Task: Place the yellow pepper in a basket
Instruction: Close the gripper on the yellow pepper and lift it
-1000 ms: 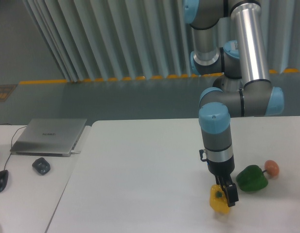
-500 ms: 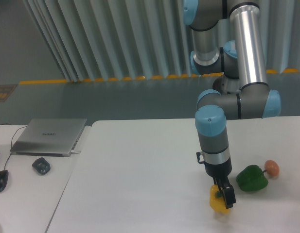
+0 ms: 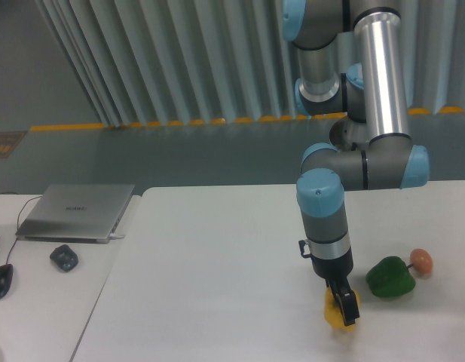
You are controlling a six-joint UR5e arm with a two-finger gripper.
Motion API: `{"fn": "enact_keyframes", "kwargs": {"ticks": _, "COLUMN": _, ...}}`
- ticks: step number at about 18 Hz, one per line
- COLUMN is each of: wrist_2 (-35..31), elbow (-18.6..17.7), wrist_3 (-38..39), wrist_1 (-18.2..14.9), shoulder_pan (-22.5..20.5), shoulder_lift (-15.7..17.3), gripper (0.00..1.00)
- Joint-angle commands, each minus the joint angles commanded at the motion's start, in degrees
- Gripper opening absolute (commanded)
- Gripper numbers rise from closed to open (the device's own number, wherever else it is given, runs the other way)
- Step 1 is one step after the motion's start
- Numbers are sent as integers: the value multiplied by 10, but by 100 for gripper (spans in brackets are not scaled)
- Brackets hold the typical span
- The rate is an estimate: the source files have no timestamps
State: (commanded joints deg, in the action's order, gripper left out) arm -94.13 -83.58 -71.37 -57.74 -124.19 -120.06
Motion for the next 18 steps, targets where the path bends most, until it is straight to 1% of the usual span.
{"fn": "enact_keyframes", "kwargs": {"ticks": 2, "wrist_2": 0, "elbow": 0, "wrist_3": 0, "wrist_1": 0, "shoulder_pan": 0, "shoulder_lift": 0, "gripper": 91}}
{"fn": "enact_keyframes", "kwargs": {"ticks": 3, "wrist_2": 0, "elbow": 0, "wrist_3": 0, "wrist_1": 0, "shoulder_pan": 0, "shoulder_lift": 0, "gripper": 87}}
{"fn": "enact_keyframes", "kwargs": {"ticks": 4, "wrist_2": -1, "elbow": 0, "wrist_3": 1, "wrist_1": 0, "shoulder_pan": 0, "shoulder_lift": 1, "gripper": 78}}
{"fn": "enact_keyframes", "kwargs": {"ticks": 5, "wrist_2": -1, "elbow": 0, "wrist_3": 1, "wrist_1": 0, "shoulder_pan": 0, "shoulder_lift": 2, "gripper": 74}}
{"fn": "enact_keyframes", "kwargs": {"ticks": 9, "wrist_2": -2, "elbow": 1, "wrist_3": 1, "wrist_1": -1, "shoulder_pan": -1, "shoulder_lift": 6, "gripper": 64}}
{"fn": "enact_keyframes", "kwargs": {"ticks": 11, "wrist_2": -2, "elbow": 0, "wrist_3": 0, "wrist_1": -3, "shoulder_pan": -3, "shoulder_lift": 12, "gripper": 63}}
{"fn": "enact_keyframes", "kwargs": {"ticks": 14, "wrist_2": -2, "elbow": 0, "wrist_3": 0, "wrist_1": -9, "shoulder_pan": -11, "shoulder_lift": 26, "gripper": 63}}
{"fn": "enact_keyframes", "kwargs": {"ticks": 16, "wrist_2": -2, "elbow": 0, "wrist_3": -7, "wrist_1": -26, "shoulder_pan": -18, "shoulder_lift": 36, "gripper": 63}}
{"fn": "enact_keyframes", "kwargs": {"ticks": 18, "wrist_2": -3, "elbow": 1, "wrist_3": -13, "wrist_1": -42, "shoulder_pan": -34, "shoulder_lift": 54, "gripper": 63}}
